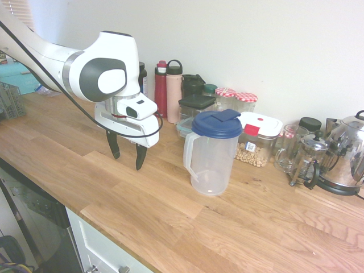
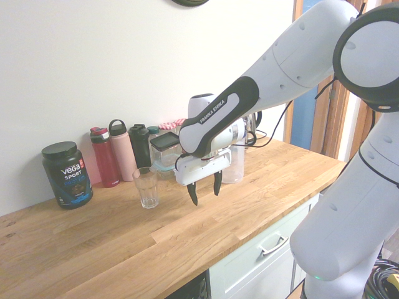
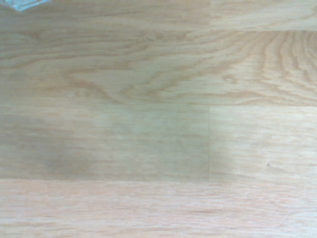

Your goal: Pour me some water

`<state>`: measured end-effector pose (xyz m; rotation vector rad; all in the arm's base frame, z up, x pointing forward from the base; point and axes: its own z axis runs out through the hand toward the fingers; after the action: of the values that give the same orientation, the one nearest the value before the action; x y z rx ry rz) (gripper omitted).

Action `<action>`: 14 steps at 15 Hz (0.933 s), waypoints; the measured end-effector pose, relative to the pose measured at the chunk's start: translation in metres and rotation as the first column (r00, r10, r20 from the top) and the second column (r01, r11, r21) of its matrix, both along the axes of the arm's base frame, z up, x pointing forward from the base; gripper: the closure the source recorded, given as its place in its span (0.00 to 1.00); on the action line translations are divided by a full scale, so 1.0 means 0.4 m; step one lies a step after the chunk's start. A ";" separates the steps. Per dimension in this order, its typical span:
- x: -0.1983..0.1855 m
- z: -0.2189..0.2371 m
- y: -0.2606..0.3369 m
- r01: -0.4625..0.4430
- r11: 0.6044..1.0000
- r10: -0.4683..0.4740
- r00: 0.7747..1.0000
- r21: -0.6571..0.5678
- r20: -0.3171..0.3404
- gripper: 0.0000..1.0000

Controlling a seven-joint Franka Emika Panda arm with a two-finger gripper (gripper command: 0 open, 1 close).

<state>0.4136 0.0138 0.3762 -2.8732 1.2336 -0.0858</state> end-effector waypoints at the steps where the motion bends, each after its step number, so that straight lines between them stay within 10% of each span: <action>1: 0.000 -0.002 0.000 0.004 1.000 -0.004 1.000 0.003 -0.002 0.00; 9: -0.132 0.307 -0.021 0.115 0.992 -0.110 0.986 -0.041 0.122 0.00; 14: -0.297 0.421 -0.164 0.279 0.959 -0.255 0.928 -0.053 0.273 0.00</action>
<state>0.2949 -0.0518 0.5446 -2.6277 1.5875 -0.5222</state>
